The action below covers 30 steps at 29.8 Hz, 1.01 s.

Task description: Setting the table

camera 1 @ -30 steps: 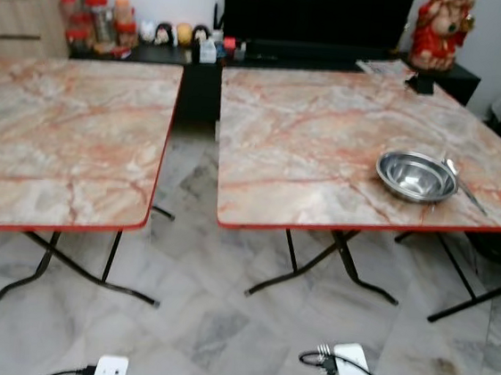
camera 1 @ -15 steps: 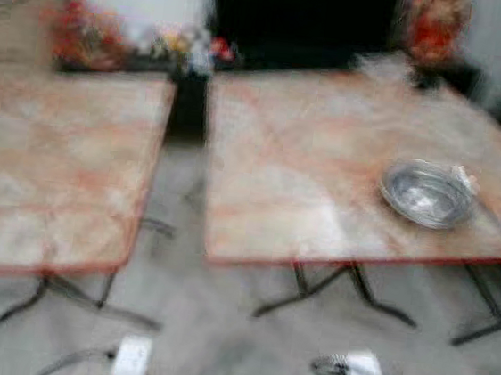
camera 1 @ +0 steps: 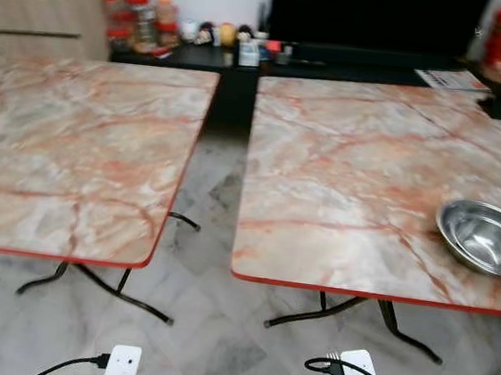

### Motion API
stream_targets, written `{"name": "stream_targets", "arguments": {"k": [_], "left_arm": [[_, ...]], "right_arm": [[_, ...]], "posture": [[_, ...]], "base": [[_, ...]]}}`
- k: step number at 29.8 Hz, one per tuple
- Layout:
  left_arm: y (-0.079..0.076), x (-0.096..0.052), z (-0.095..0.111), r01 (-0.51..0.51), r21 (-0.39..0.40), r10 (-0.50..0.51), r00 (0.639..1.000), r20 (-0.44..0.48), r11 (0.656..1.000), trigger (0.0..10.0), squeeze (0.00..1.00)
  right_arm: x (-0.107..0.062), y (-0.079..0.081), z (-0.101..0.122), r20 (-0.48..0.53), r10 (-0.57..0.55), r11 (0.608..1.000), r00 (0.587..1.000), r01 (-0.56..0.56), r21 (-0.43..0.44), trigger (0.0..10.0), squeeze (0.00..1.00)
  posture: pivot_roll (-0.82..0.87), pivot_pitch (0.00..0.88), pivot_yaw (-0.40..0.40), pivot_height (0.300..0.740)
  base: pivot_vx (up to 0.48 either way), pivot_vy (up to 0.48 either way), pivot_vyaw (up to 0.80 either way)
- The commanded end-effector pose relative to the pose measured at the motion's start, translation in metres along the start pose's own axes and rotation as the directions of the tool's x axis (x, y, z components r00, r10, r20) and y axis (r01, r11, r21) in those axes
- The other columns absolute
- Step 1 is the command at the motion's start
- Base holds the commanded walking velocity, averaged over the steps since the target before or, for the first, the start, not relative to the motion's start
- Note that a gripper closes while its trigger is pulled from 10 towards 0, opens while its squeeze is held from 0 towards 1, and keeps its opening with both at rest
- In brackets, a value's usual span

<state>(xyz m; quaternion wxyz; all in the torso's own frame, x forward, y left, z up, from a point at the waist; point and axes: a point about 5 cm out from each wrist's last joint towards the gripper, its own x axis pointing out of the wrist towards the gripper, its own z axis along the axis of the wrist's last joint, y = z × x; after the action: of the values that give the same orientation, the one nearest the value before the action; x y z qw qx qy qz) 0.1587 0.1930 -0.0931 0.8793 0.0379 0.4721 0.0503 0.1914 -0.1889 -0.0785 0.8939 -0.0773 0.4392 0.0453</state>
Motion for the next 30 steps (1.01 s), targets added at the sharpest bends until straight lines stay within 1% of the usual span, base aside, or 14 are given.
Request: {"name": "stream_targets", "arguments": {"k": [1,6,8,14,17,23,30], "left_arm": [[-0.002,0.0008,0.0028,0.006,0.031,-0.006,1.0,0.0,1.0,10.0,0.0],[-0.0014,0.0006,0.0018,0.004,0.039,-0.004,1.0,-0.004,0.999,10.0,0.0],[0.0011,0.0002,0.0001,0.002,0.045,-0.001,1.0,-0.007,0.999,10.0,0.0],[0.0022,0.0007,0.0024,0.001,0.052,-0.001,1.0,-0.002,0.999,10.0,0.0],[0.0024,0.0008,0.0031,0.001,0.053,-0.001,1.0,0.001,0.999,10.0,0.0],[0.003,0.001,0.004,0.004,0.061,-0.004,1.0,0.002,0.998,10.0,0.0],[0.0022,0.0012,0.0049,0.001,0.049,-0.001,1.0,0.004,0.999,10.0,0.0]], "right_arm": [[-0.0003,-0.0007,-0.0014,-0.004,-0.007,1.0,1.0,0.007,0.025,10.0,0.0],[0.0,-0.0015,0.0,-0.001,-0.014,0.999,1.0,0.014,0.04,10.0,0.0],[0.0005,-0.0008,0.0023,0.007,-0.016,0.999,1.0,0.016,0.043,10.0,0.0],[0.0006,-0.0008,0.0022,0.003,-0.026,0.999,1.0,0.026,0.045,10.0,0.0],[0.0006,-0.0012,0.0017,-0.001,-0.036,0.997,0.999,0.036,0.063,10.0,0.0],[0.0003,-0.0027,0.0013,-0.001,-0.041,0.998,0.999,0.041,0.056,10.0,0.0],[0.0005,-0.0032,0.0018,-0.005,-0.041,0.997,0.999,0.042,0.062,10.0,0.0]], "posture": [[-0.05,0.0,0.011,0.732],[-0.05,0.0,0.014,0.732],[-0.05,0.0,0.018,0.732],[-0.05,0.0,0.018,0.732],[-0.05,0.0,0.02,0.732],[-0.05,0.0,0.024,0.732],[-0.05,0.0,0.017,0.732]], "base": [[0.0,-0.259,0.0],[0.0,-0.292,0.0],[0.0,-0.307,0.0],[0.0,-0.386,0.0],[0.0,-0.401,0.0],[0.0,-0.4,0.0],[0.0,-0.398,0.0]]}}
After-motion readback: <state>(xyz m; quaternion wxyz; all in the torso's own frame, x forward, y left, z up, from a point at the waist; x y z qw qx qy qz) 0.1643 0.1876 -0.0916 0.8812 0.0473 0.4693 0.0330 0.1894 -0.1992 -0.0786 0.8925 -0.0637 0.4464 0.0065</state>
